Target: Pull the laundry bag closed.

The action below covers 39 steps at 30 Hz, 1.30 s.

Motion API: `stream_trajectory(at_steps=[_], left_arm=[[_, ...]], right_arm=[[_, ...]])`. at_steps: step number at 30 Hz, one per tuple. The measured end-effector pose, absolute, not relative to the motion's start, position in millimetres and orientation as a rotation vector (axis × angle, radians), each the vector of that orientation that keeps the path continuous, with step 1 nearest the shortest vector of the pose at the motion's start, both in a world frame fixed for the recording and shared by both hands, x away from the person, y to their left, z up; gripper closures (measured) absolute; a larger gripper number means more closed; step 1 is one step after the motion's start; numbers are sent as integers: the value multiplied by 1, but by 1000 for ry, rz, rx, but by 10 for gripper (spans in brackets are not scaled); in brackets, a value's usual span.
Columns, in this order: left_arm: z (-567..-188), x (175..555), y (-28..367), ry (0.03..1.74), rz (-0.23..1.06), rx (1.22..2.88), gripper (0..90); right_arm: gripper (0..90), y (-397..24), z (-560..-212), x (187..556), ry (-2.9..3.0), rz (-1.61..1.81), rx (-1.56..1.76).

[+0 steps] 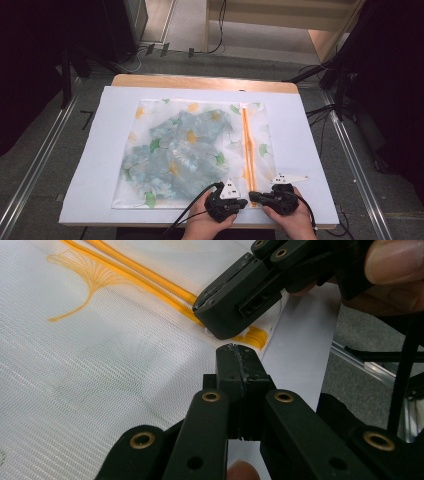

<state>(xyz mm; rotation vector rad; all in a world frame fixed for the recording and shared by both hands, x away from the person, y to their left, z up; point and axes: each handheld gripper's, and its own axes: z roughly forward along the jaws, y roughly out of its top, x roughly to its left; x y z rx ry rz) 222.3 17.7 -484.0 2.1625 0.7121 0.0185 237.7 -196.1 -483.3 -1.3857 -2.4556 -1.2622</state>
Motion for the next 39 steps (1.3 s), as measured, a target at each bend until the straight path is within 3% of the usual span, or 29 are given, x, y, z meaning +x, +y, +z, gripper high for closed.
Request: stream_trajectory(at_steps=[10, 14, 39], left_arm=[[-484, 219, 11, 673, 40, 2179, 900], [-483, 215, 8, 641, 106, 2203, 900], [-484, 219, 12, 657, 45, 2192, 900]], right_arm=[[900, -199, -481, 236, -2443, -1234, -1399], [900, -200, -481, 237, -2425, -1247, -1410], [900, -199, -482, 239, -2479, -1274, -1361]])
